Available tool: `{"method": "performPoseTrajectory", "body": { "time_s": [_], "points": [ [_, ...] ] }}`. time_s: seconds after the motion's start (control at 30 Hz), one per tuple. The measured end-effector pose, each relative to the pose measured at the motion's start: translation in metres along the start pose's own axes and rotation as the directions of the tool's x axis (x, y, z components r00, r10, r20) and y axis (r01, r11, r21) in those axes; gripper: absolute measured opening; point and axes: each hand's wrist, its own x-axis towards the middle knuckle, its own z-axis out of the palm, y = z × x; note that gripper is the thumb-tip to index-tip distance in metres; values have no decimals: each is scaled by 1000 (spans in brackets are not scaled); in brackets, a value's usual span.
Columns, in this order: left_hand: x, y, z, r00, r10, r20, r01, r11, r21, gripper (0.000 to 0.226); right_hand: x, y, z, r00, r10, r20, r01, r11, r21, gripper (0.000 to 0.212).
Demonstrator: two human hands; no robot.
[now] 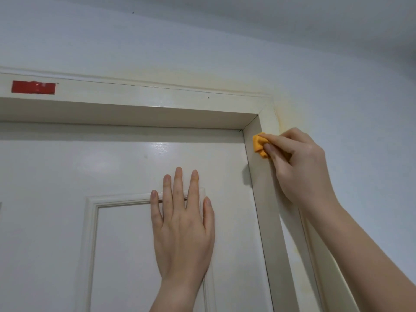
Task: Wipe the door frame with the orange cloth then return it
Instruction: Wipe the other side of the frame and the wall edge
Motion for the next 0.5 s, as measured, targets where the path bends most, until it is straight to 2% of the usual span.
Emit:
{"method": "performPoseTrajectory", "body": {
  "time_s": [0.17,0.37,0.5],
  "points": [
    [-3,3,-1,1000,-5,-3,5,1000,-19,63,-18,14,-17,997,71,-39,-72,996,-43,23],
    [-7,2,0,1000,8,17,-8,1000,-6,65,-21,3,-10,1000,-10,25,10,1000,4,25],
    [-8,4,-1,1000,-5,16,6,1000,-16,64,-21,17,-24,997,70,20,-70,998,-12,25]
  ]
}}
